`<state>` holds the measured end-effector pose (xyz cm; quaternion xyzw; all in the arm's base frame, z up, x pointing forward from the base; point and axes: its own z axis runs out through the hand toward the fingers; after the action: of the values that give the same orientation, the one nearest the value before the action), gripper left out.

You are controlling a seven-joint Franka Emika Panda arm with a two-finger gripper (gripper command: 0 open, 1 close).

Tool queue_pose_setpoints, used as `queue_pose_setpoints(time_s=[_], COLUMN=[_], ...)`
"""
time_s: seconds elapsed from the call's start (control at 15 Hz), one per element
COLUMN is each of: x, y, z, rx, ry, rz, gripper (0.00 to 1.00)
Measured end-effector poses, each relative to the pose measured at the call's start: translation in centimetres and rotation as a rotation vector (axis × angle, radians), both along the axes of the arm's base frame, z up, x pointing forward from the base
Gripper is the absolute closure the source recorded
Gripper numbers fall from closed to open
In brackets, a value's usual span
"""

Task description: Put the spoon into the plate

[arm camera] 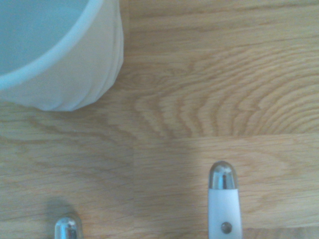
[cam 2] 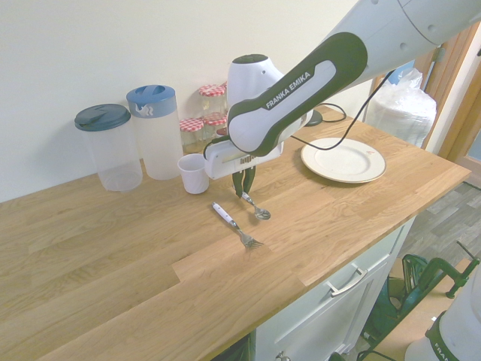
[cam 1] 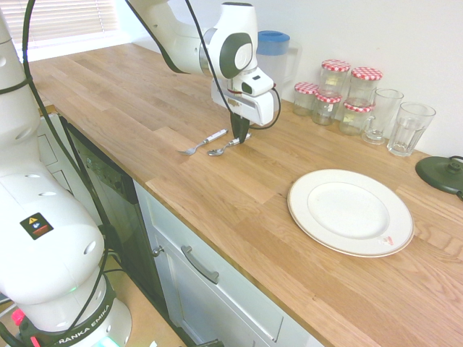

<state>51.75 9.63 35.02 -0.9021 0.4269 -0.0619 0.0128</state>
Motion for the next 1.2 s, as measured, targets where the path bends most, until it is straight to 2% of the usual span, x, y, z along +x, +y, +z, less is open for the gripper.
queue_pose_setpoints(time_s=[0.27,0.67,0.93,1.2], x=[0.5,-0.7,-2.8,-4.9], y=[-2.0,-15.2,-24.7,-31.6], z=[3.8,8.2,8.1,5.7], rx=[-0.010,0.002,0.021,0.044], ry=[-0.019,-0.015,-0.003,0.023], rz=[-0.017,0.002,-0.028,-0.056], gripper=[1.00,1.00,1.00,1.00])
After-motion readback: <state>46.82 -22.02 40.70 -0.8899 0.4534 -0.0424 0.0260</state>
